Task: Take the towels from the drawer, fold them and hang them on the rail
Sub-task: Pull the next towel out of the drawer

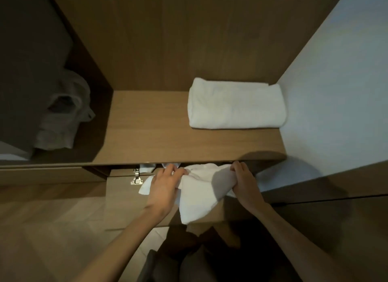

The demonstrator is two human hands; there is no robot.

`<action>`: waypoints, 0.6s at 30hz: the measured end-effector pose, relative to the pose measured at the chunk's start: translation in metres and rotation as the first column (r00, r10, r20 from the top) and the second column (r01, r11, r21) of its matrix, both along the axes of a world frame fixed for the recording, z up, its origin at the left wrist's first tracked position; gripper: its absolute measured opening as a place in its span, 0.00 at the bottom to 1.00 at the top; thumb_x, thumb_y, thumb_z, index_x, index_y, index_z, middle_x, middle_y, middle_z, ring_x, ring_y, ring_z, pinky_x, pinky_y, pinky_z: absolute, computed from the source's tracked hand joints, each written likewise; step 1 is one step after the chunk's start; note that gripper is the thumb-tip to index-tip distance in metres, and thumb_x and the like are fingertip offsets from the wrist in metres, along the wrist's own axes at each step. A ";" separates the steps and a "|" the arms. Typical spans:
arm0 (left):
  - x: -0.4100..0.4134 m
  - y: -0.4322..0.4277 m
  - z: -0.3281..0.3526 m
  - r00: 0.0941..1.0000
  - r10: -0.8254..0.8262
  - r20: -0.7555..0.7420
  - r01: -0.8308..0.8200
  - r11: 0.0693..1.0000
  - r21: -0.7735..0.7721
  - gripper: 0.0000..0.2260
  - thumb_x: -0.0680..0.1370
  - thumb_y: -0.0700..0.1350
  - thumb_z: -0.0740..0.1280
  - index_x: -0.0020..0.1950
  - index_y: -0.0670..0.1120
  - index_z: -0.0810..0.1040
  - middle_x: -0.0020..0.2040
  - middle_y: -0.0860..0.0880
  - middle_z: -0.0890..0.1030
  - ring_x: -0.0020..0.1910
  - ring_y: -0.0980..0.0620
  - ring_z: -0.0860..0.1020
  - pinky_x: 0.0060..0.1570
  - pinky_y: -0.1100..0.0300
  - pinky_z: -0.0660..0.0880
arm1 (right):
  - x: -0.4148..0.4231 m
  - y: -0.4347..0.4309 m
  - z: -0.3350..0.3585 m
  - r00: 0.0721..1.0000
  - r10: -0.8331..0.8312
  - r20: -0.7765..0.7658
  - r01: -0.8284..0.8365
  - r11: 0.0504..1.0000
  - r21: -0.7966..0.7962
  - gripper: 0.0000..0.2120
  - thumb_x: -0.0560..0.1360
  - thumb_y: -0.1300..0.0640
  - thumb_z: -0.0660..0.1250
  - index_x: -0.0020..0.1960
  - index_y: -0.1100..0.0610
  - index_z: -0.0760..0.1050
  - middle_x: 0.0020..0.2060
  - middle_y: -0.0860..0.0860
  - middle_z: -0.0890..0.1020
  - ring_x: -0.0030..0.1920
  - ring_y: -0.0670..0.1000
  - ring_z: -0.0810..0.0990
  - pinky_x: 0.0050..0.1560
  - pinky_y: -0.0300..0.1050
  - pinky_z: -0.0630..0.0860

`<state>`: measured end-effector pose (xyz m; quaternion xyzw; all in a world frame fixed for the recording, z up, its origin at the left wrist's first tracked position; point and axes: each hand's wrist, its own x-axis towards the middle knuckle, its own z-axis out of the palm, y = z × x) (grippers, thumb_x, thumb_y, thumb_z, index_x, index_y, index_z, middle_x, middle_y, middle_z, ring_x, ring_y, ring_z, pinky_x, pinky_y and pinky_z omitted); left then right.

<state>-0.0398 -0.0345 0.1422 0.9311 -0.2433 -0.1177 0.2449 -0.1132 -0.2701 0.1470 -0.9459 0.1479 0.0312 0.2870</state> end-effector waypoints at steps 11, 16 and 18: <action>0.027 0.035 0.304 0.993 -0.094 0.069 0.108 0.968 -0.229 0.17 0.75 0.37 0.67 0.60 0.52 0.76 0.53 0.52 0.74 0.53 0.51 0.73 0.51 0.57 0.71 | 0.013 0.008 0.299 1.000 -0.011 -0.009 0.012 0.990 0.140 0.07 0.75 0.62 0.66 0.45 0.54 0.69 0.41 0.51 0.77 0.42 0.52 0.76 0.39 0.40 0.69; 0.039 0.056 0.408 0.989 -0.080 0.124 0.118 0.934 -0.338 0.21 0.72 0.32 0.66 0.61 0.50 0.75 0.55 0.55 0.77 0.56 0.57 0.75 0.55 0.57 0.75 | 0.018 0.003 0.392 0.998 -0.020 0.053 0.010 0.985 0.174 0.11 0.71 0.69 0.64 0.45 0.54 0.71 0.42 0.50 0.77 0.42 0.51 0.77 0.41 0.43 0.73; 0.045 0.067 0.440 0.989 -0.060 0.132 0.104 0.930 -0.352 0.26 0.71 0.27 0.66 0.63 0.51 0.74 0.57 0.55 0.78 0.58 0.60 0.76 0.57 0.59 0.76 | 0.020 -0.003 0.420 0.991 -0.066 0.113 0.043 0.980 0.194 0.11 0.72 0.70 0.64 0.45 0.55 0.72 0.41 0.49 0.78 0.40 0.47 0.76 0.39 0.37 0.71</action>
